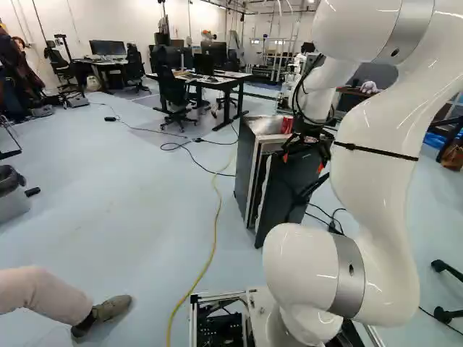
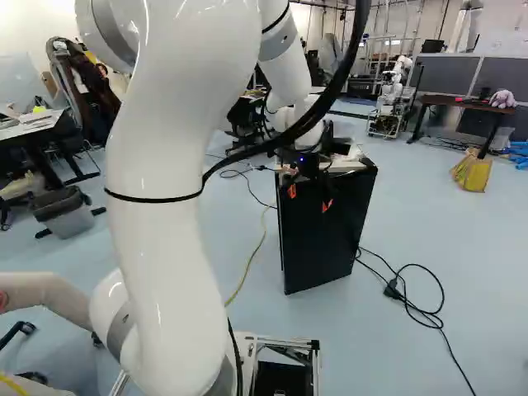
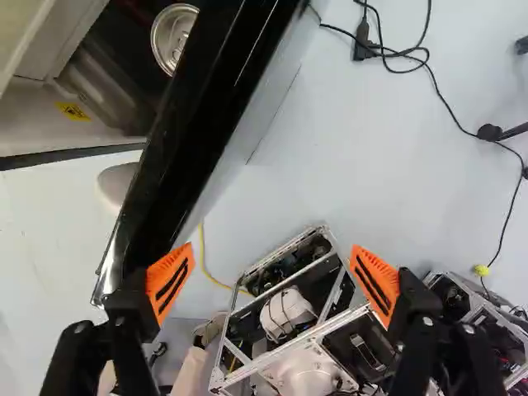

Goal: Grab a drink from the fridge

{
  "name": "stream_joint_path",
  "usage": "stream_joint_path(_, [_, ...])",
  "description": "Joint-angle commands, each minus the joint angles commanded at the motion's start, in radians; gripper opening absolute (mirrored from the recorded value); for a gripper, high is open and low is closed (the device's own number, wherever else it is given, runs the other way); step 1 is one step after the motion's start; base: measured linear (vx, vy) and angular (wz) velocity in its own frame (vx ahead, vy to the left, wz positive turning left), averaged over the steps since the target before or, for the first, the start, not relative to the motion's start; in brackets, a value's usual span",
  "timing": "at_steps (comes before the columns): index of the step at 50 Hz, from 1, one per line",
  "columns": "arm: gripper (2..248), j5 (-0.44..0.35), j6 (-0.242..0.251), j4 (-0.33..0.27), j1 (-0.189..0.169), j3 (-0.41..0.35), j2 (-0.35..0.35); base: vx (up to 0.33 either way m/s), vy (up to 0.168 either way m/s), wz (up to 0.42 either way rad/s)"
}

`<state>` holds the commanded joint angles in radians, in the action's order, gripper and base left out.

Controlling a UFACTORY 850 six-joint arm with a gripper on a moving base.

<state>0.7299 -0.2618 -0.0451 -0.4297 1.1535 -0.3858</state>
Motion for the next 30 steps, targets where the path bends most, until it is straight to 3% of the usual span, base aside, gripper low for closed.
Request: stream_joint_path(30, [247, 0.0, 0.0, 0.0, 0.022, 0.066, -0.047, 0.0, 0.0, 0.0])
